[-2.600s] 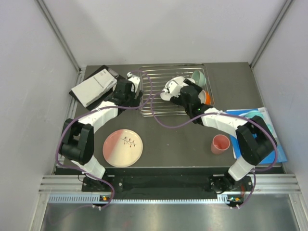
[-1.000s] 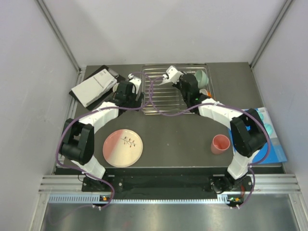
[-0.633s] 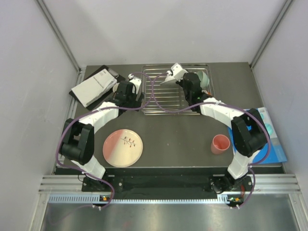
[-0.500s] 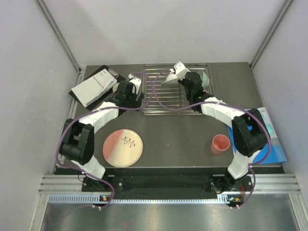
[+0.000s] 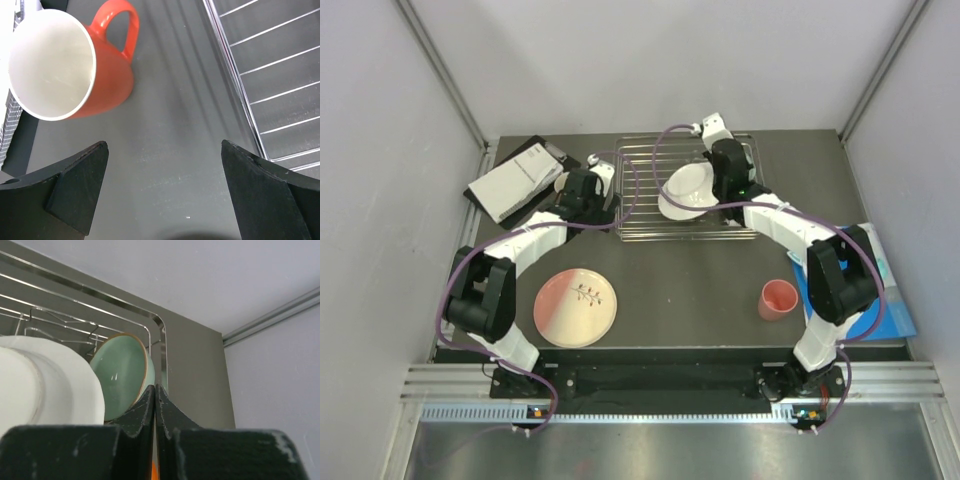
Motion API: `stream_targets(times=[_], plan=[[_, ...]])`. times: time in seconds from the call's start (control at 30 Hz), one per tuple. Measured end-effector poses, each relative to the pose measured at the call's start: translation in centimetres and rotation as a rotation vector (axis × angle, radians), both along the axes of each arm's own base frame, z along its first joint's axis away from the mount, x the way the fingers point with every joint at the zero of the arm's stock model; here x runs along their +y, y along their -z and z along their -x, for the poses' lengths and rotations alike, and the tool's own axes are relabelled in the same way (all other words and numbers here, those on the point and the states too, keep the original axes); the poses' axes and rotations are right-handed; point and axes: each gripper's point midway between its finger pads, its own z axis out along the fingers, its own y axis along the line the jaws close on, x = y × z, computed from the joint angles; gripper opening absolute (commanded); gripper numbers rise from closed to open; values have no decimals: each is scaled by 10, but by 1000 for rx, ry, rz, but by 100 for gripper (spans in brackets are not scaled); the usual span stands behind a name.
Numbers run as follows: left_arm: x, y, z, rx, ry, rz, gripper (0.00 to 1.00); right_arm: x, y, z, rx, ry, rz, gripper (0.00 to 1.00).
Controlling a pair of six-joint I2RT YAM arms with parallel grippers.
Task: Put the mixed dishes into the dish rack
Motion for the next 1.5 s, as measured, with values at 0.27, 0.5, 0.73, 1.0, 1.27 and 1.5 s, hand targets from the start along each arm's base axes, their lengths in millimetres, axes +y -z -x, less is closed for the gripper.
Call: stream_targets(times=[0.27,0.5,0.73,1.0,1.27,1.5], plan=[[-1,2,2,12,1,7,99,-2,16,5,51,17,-10,56],[-2,1,3,17,-2,14,99,-9,17,36,73,-37,-53,99],[-6,-7,-1,4,0,29,99,-13,6,87,-14,-263,34,100],[-10,-21,-6,-6,9,42,99,3,38,69,123,-445,214,100],[-25,-51,-23,-49,34,97,99,5,68,69,232,-499,312,100],[-42,-53,-27,-45,69,134,99,9,63,82,239,-557,305,100]])
